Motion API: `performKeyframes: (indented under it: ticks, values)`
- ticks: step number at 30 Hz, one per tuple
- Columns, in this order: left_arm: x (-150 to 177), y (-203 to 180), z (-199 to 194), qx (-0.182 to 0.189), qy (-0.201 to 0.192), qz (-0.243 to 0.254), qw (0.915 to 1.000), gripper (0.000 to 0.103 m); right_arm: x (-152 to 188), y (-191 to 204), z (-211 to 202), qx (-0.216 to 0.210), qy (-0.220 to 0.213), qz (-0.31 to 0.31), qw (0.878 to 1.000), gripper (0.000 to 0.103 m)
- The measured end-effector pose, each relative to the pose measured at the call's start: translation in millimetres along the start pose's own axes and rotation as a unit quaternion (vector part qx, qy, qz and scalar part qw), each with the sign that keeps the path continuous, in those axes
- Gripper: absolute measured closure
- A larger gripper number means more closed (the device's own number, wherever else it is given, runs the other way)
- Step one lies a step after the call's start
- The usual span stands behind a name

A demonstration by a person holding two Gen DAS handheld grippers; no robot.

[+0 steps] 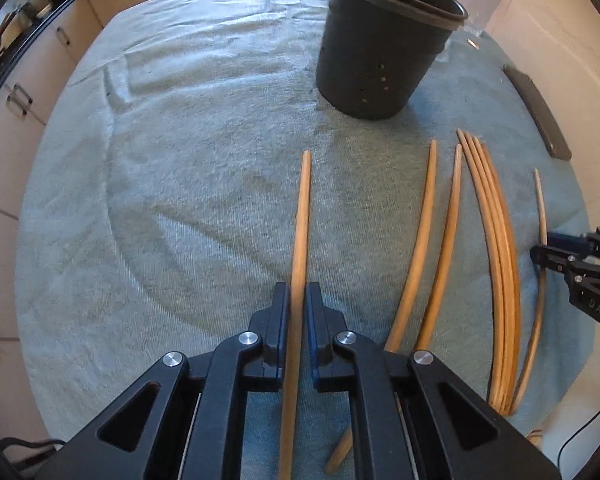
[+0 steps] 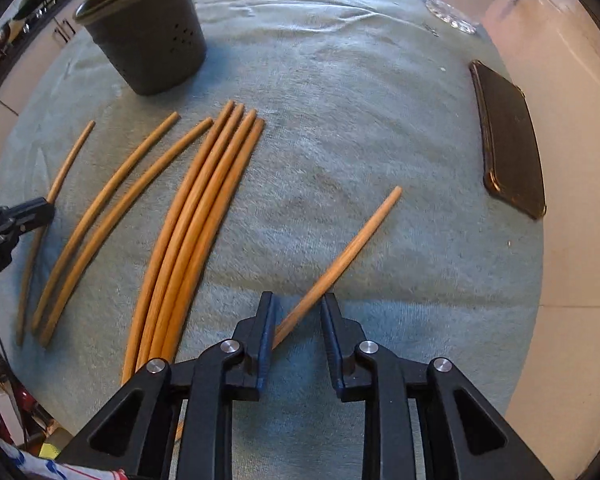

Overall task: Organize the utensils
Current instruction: 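Grasp a loose wooden chopstick with the left gripper while the right gripper grasps another, then carry the chopsticks in both grippers over the black cup and insert them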

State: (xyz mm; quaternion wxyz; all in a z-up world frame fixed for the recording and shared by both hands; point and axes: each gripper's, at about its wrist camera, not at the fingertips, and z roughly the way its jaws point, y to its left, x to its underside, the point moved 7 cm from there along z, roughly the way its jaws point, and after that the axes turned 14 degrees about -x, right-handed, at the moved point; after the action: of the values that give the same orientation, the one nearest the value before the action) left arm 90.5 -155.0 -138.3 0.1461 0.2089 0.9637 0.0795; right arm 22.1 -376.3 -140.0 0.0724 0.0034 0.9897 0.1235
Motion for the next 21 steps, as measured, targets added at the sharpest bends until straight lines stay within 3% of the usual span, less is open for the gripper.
performKeyframes:
  ticks: [5,11,15,21]
  values:
    - [-4,-4,1,-0.003,0.000,0.032,0.9995,0.095,-13,14,5,0.011,0.011,-0.020,1.000,0.086]
    - [0,-1,-3,0.022,-0.025,0.035,0.9988,0.096,-18,24,7,0.011,0.019,-0.051,0.998,0.092]
    - [6,11,-7,0.042,-0.036,-0.004,0.9985,0.097,-13,23,2,-0.002,-0.013,-0.053,0.999,0.096]
    - [20,33,-45,0.040,-0.114,-0.048,0.9915,0.097,12,12,-26,-0.063,-0.086,-0.011,0.994,0.096]
